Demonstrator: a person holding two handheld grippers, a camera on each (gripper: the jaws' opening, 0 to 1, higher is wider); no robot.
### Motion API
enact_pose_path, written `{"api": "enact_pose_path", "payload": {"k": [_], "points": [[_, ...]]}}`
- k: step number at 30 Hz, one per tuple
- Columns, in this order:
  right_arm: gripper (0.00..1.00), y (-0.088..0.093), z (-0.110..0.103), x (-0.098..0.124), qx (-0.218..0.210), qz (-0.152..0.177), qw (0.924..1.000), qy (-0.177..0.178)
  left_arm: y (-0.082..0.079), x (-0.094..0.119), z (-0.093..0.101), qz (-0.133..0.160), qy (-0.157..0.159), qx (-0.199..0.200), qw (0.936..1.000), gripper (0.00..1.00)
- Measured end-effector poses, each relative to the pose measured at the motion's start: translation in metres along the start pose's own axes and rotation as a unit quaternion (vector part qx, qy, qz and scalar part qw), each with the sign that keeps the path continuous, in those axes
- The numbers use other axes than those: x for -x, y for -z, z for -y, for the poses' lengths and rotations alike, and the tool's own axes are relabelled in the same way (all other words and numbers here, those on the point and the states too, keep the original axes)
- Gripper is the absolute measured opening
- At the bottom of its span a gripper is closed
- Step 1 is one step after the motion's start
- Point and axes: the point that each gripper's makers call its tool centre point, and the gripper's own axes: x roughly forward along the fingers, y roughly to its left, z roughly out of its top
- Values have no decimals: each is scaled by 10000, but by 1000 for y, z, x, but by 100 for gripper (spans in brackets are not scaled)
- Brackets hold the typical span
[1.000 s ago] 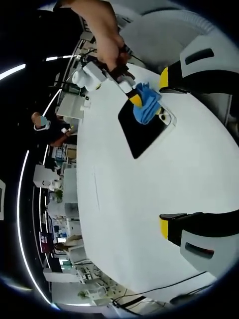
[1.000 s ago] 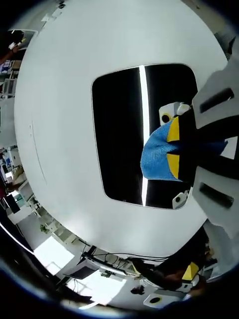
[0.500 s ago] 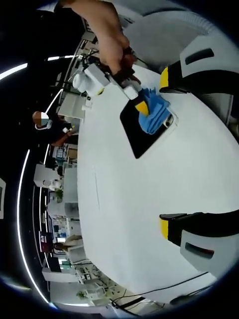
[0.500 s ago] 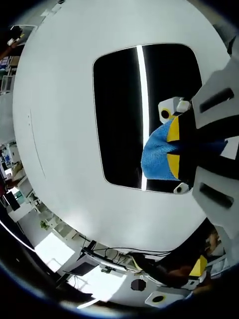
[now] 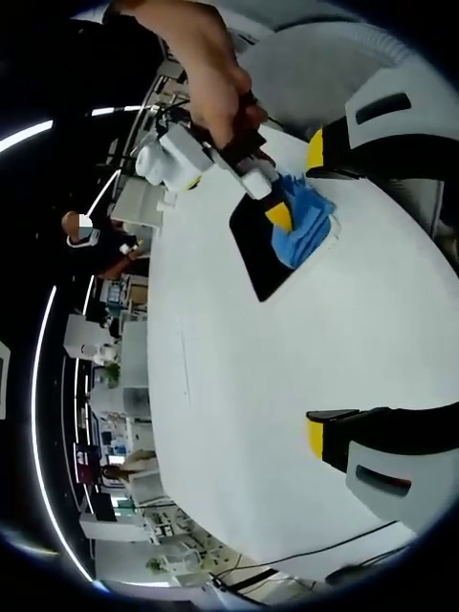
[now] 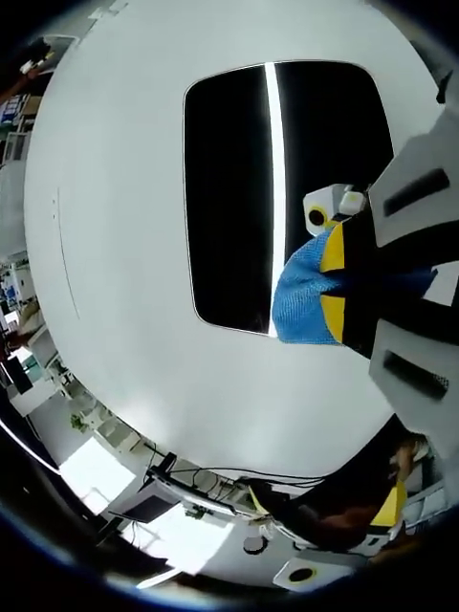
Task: Wipe the mirror surface with the cleaning cloth until all visible marks leave the cleaned area.
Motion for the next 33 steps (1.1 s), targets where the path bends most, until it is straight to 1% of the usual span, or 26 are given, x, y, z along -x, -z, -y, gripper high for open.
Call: {"api": "enact_pose_path", "payload": {"k": [16,27,29,33], "points": [[1,1,-21,-8,213,-78,9997,-83,1,3,1,20,26,9,10000,99],[1,0,-21,-7,236,-82,9996,-92,1,7,-2,17,6,-14,10000,99],[1,-2,-24,-4,124,-78,9997,-203,0,8,-1,15,7,-16,10000,99],[0,-5,-25,-3,282,-71,9994,-186,0,8,-1,12,16,-38,10000,99]]}}
